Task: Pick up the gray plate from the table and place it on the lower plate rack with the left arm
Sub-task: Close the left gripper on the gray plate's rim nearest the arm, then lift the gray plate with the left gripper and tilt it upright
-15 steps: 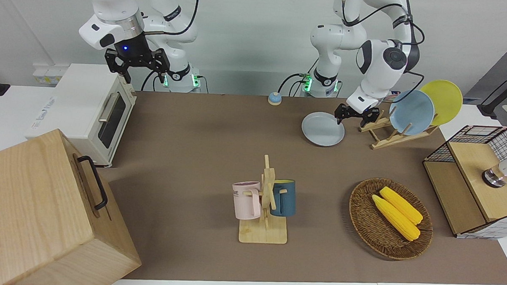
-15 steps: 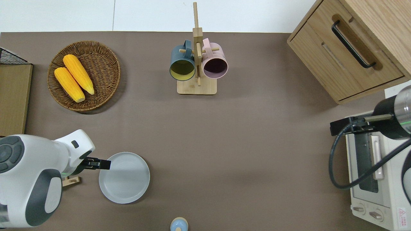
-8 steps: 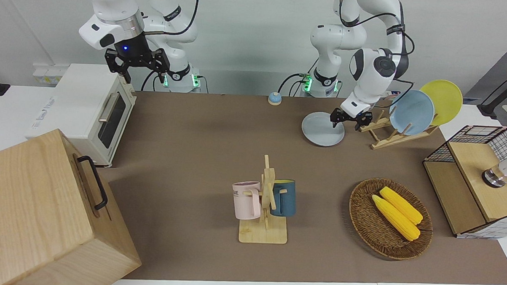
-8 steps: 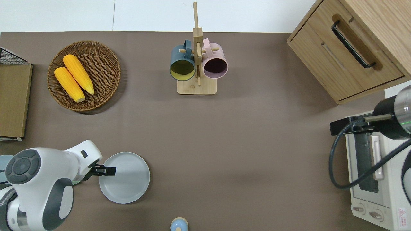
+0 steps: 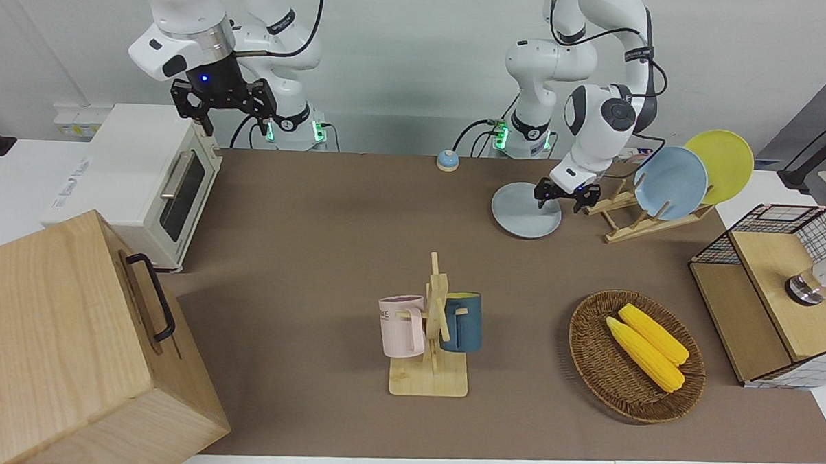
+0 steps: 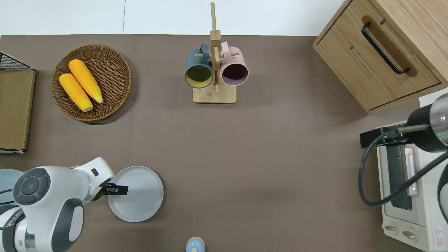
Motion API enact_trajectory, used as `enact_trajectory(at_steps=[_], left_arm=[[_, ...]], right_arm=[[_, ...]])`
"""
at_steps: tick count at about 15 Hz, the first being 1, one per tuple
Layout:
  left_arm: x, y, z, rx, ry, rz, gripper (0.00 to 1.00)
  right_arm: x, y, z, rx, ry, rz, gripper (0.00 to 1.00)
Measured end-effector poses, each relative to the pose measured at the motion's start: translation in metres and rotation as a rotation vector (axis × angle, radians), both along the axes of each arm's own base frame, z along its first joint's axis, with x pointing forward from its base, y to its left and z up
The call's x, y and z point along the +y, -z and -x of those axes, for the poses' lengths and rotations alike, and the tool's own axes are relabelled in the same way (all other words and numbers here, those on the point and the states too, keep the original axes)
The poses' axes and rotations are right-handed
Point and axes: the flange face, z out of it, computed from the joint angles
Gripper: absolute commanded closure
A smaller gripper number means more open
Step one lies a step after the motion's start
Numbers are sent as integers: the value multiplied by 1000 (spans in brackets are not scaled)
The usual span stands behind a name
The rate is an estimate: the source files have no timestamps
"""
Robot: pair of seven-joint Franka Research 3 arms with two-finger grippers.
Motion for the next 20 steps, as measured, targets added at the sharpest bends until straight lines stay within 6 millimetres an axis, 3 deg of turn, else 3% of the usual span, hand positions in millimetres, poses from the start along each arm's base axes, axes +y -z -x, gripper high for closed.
enact_trajectory(at_steps=[8, 10, 11, 13, 15, 20], left_arm=[[1, 27, 6, -26, 0, 1, 11], [1, 34, 7, -22, 0, 0, 50], [1, 35, 7, -20, 0, 0, 138], [1, 35, 6, -20, 1, 0, 628], [1, 35, 6, -23, 1, 0, 978], [1, 29, 5, -36, 11, 1, 1000]], right_arm=[[0, 0, 0, 0, 0, 0, 11], [0, 0, 0, 0, 0, 0, 13], [0, 0, 0, 0, 0, 0, 11], [0, 0, 0, 0, 0, 0, 13], [0, 0, 0, 0, 0, 0, 13], [0, 0, 0, 0, 0, 0, 11]])
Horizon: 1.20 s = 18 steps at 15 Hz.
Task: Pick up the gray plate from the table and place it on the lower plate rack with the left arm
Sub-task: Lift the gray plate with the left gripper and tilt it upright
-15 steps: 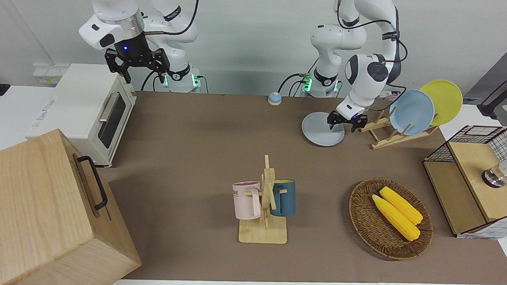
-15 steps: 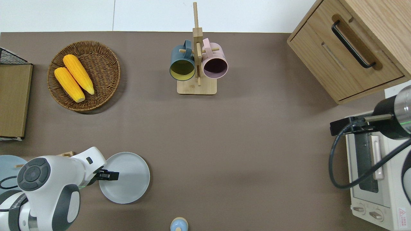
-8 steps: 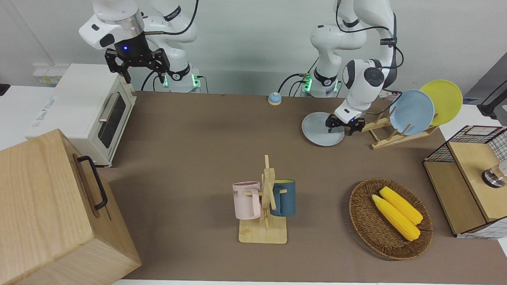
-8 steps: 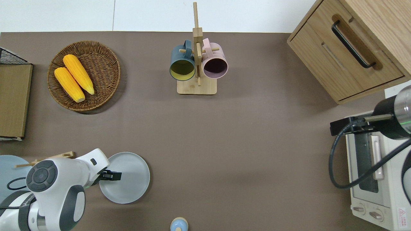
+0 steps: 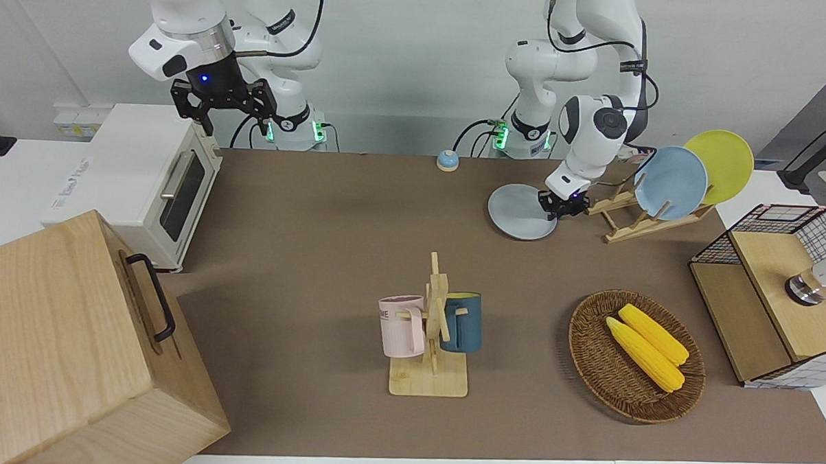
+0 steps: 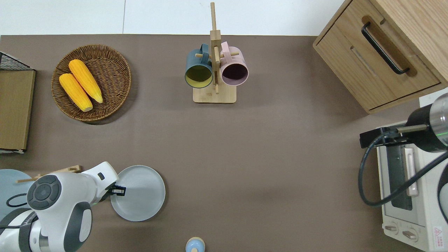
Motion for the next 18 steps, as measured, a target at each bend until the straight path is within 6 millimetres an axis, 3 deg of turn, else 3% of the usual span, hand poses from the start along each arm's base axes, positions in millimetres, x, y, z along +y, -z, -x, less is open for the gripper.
enact_trajectory(at_steps=[5, 9, 14, 18], left_arm=[[-4, -1, 0, -2, 11, 1, 1000], [-3, -15, -3, 1, -3, 10, 1000], [-2, -67, -24, 24, -28, 32, 1000], [-2, -129, -42, 35, -44, 38, 1000]], right_arm=[[0, 0, 0, 0, 0, 0, 11], [0, 0, 0, 0, 0, 0, 11], [0, 0, 0, 0, 0, 0, 13], [0, 0, 0, 0, 0, 0, 11]])
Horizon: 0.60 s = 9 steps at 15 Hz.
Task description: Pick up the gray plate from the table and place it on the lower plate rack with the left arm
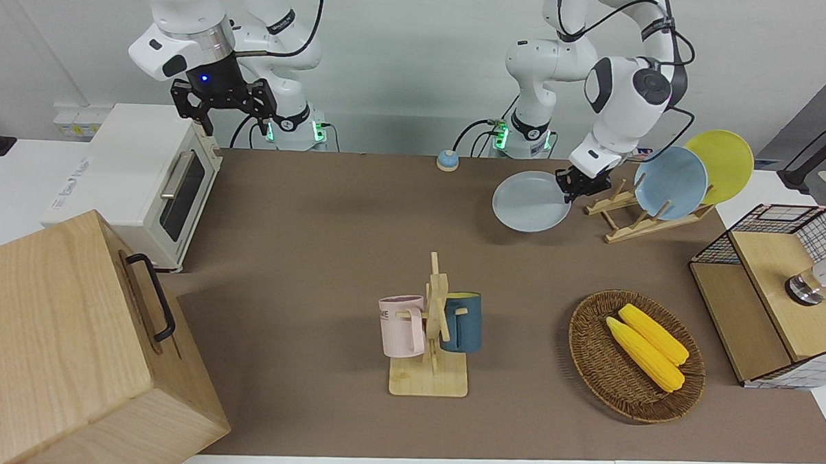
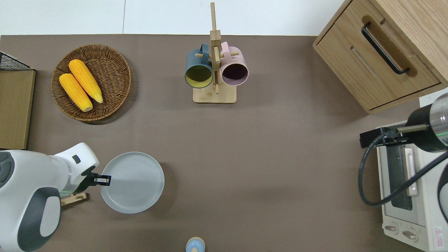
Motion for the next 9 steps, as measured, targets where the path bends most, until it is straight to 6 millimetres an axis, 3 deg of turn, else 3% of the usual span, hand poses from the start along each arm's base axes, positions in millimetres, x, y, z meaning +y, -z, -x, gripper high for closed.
enact_trajectory(at_steps=[6, 9], left_arm=[[15, -103, -15, -2, -25, 14, 1000], [15, -134, -15, -7, -20, 16, 1000]], right_arm=[[0, 0, 0, 0, 0, 0, 13], [0, 0, 0, 0, 0, 0, 11]])
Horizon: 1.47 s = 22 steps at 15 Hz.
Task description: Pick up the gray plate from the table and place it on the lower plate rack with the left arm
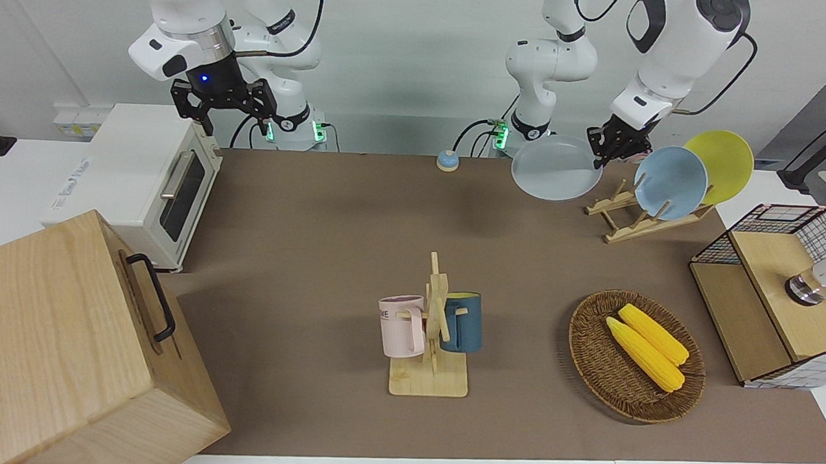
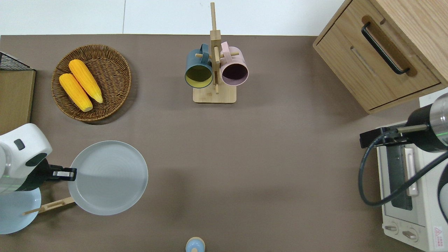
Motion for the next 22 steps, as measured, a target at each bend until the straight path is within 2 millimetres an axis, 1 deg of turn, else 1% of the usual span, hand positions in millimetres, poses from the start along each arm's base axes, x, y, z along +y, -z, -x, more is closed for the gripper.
enact_trajectory(at_steps=[2, 5, 12, 16, 18, 19, 20, 22], left_arm=[[0, -13, -1, -14, 1, 0, 1000], [1, -21, -1, -19, 3, -11, 1000], [29, -23, 4, 17, -12, -350, 1000], [52, -23, 10, 86, -22, -540, 1000], [61, -18, 14, 143, -38, -622, 1000], [65, -10, 15, 176, -52, -665, 1000], [67, 2, 15, 207, -66, -711, 1000], [64, 28, 13, 258, -83, -797, 1000]], right_arm=[[0, 0, 0, 0, 0, 0, 11], [0, 0, 0, 0, 0, 0, 13], [0, 0, 0, 0, 0, 0, 11], [0, 0, 0, 0, 0, 0, 13], [0, 0, 0, 0, 0, 0, 13], [0, 0, 0, 0, 0, 0, 13], [0, 0, 0, 0, 0, 0, 11], [0, 0, 0, 0, 0, 0, 11]])
